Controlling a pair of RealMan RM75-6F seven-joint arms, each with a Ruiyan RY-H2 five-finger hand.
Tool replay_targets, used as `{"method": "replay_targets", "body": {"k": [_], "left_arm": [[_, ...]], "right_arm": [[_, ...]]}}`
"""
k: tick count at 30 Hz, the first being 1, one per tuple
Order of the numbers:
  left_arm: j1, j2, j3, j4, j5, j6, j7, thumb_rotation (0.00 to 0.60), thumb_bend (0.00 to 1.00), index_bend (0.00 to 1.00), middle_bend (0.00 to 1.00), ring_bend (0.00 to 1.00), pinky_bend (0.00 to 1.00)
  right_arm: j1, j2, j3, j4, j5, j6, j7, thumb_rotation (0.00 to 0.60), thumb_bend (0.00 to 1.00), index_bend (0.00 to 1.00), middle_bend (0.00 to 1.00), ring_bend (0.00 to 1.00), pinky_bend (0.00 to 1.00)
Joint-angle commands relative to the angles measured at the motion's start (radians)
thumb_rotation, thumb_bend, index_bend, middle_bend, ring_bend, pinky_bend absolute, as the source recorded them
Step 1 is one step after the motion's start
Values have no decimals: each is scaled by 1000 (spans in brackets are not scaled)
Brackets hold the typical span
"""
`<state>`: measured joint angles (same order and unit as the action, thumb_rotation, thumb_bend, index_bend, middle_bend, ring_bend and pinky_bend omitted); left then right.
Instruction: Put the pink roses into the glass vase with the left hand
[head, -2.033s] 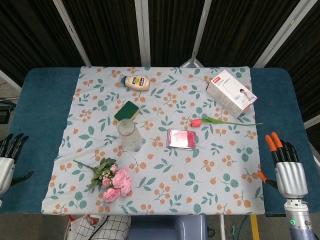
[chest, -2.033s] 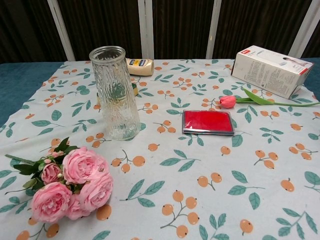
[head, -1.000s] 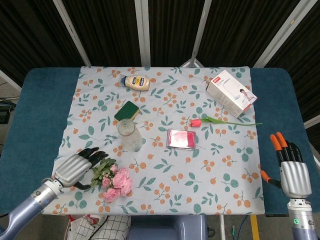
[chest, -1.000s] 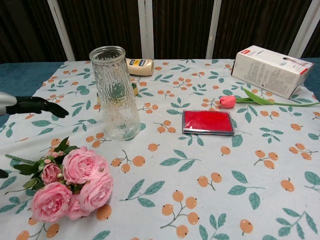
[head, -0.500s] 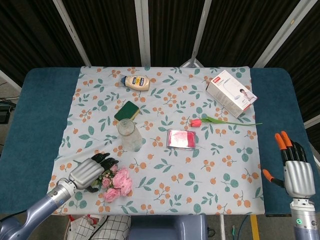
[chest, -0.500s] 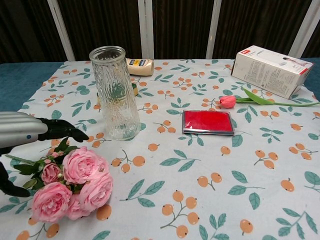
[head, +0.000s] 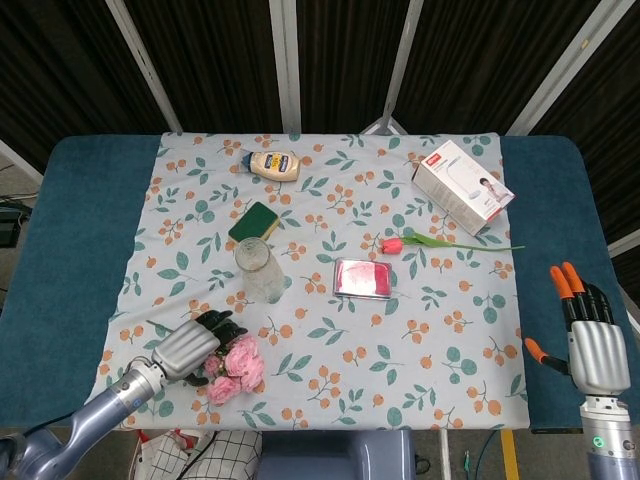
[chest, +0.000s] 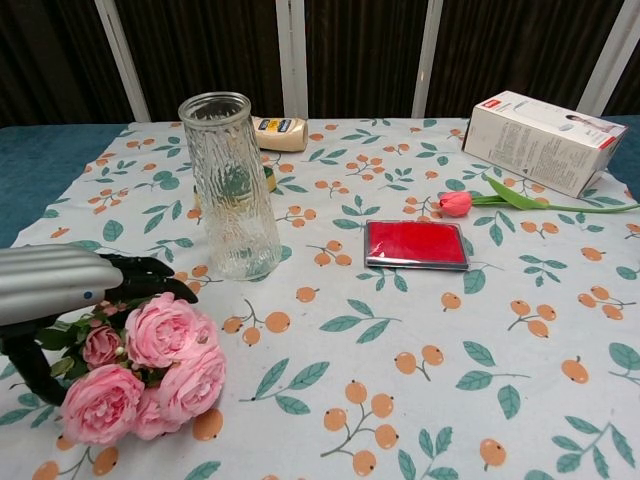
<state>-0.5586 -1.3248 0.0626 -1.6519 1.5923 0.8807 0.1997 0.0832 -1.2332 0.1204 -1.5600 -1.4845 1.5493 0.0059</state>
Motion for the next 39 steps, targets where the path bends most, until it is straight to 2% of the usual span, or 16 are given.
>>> {"method": "replay_targets", "body": {"k": [1, 4, 12, 17, 24, 35, 39], "left_arm": [[-2, -15, 11, 18, 20, 17, -13, 600, 170, 201, 254, 142, 220], [-3, -24, 18, 30, 26, 23, -10, 600, 231, 260, 309, 206, 295], [1, -51, 21, 52, 42, 63, 10, 600, 287, 400, 443, 313, 416], [9, -68, 21, 77, 37, 79, 71, 600, 336, 437, 471, 329, 425], [17, -95, 20, 103, 46, 116, 72, 600, 378, 503, 528, 389, 482], [21, -53, 17, 72, 107, 222, -86, 600, 397, 521, 553, 418, 496], [21, -28, 17, 49, 131, 279, -273, 600, 397, 523, 543, 419, 498]], "right_arm": [[-1, 2, 2, -2, 4, -1, 6, 600, 212, 9, 21, 87, 96], [-1, 6, 2, -4, 6, -4, 13, 600, 211, 9, 21, 86, 96], [-1, 12, 5, -5, 14, -10, 29, 600, 212, 8, 21, 87, 96], [-1, 15, 4, -8, 12, -13, 46, 600, 211, 9, 21, 86, 96], [-1, 16, 6, -7, 14, -14, 51, 600, 212, 9, 21, 87, 96], [0, 13, 8, -8, 18, -17, 52, 600, 211, 16, 21, 87, 96], [0, 9, 6, -8, 19, -18, 44, 600, 211, 16, 21, 87, 96]]}}
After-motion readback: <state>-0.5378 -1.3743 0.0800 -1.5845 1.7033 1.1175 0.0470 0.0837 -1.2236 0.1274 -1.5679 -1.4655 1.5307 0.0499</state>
